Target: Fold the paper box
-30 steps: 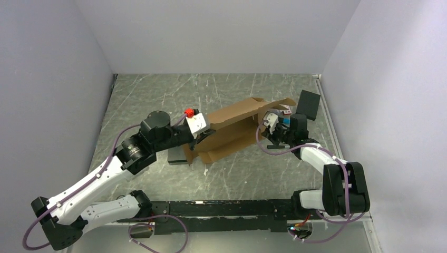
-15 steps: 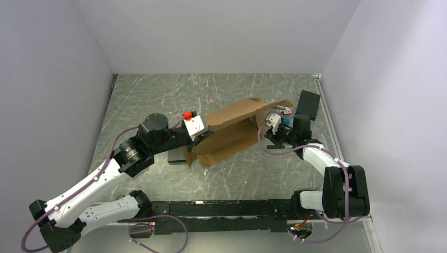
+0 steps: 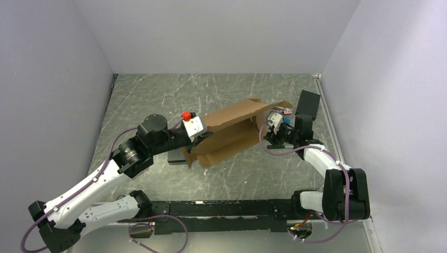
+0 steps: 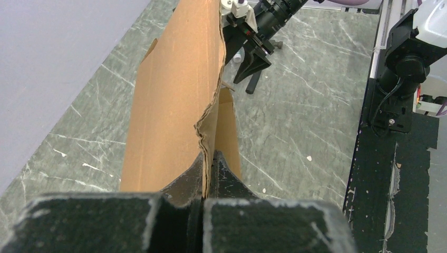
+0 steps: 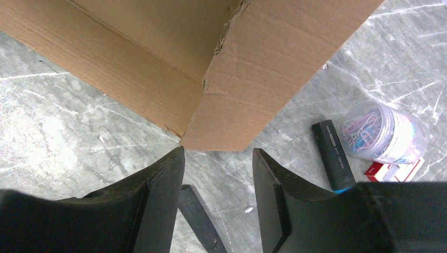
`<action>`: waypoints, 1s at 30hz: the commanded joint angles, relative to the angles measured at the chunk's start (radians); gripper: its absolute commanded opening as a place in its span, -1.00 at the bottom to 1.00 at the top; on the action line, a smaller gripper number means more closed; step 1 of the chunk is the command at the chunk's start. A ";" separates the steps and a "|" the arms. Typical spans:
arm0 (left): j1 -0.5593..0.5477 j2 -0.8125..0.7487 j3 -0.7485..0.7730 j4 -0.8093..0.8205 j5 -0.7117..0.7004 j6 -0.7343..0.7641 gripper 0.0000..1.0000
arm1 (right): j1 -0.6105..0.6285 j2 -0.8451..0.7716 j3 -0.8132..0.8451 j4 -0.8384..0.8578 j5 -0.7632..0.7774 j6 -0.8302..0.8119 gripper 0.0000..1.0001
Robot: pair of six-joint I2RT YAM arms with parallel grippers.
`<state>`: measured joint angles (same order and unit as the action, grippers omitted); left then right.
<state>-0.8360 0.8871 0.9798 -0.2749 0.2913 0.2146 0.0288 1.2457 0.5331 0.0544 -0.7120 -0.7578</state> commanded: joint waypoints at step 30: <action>-0.006 -0.038 -0.042 0.044 0.011 -0.053 -1.00 | 0.087 0.068 0.002 0.255 0.171 0.123 0.34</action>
<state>-0.8368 0.8661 0.9478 -0.2516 0.2901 0.2127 0.0956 1.3064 0.5392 0.1856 -0.6189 -0.6838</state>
